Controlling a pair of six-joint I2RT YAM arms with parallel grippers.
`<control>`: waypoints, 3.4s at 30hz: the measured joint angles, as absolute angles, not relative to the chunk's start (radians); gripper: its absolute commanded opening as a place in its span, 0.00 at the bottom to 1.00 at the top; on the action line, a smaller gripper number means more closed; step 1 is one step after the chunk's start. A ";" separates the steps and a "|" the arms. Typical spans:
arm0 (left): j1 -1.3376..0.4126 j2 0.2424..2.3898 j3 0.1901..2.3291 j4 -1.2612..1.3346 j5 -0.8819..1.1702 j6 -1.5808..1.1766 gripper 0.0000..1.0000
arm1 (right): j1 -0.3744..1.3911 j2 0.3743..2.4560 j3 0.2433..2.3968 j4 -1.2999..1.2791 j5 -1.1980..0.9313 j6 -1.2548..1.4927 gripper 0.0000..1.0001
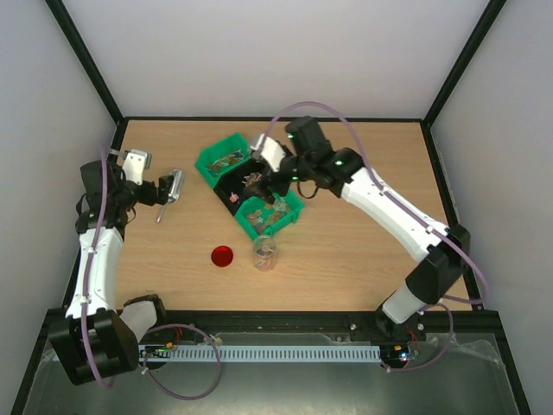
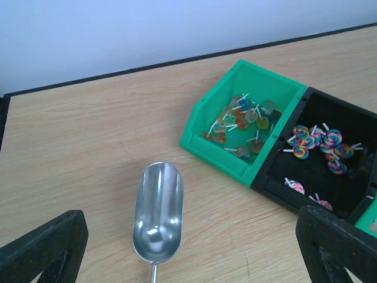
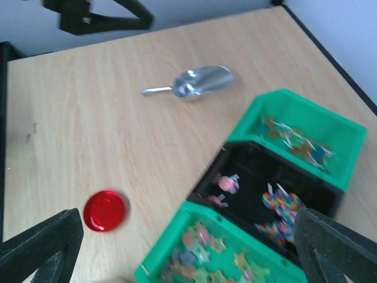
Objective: Pack the candies
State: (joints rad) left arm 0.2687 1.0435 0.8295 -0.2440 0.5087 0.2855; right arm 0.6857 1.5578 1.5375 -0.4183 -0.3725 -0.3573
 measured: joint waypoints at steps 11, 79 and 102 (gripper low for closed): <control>0.269 1.033 0.826 -0.280 0.508 0.242 0.99 | 1.038 1.832 1.677 -0.544 -0.160 -0.450 0.87; 0.286 1.028 1.278 -1.064 0.864 1.216 0.99 | 0.826 1.802 1.871 -0.793 -0.762 -0.439 0.01; -0.547 1.003 1.230 -0.905 0.718 1.035 0.57 | 0.766 1.769 1.762 -1.180 -1.144 -0.692 0.02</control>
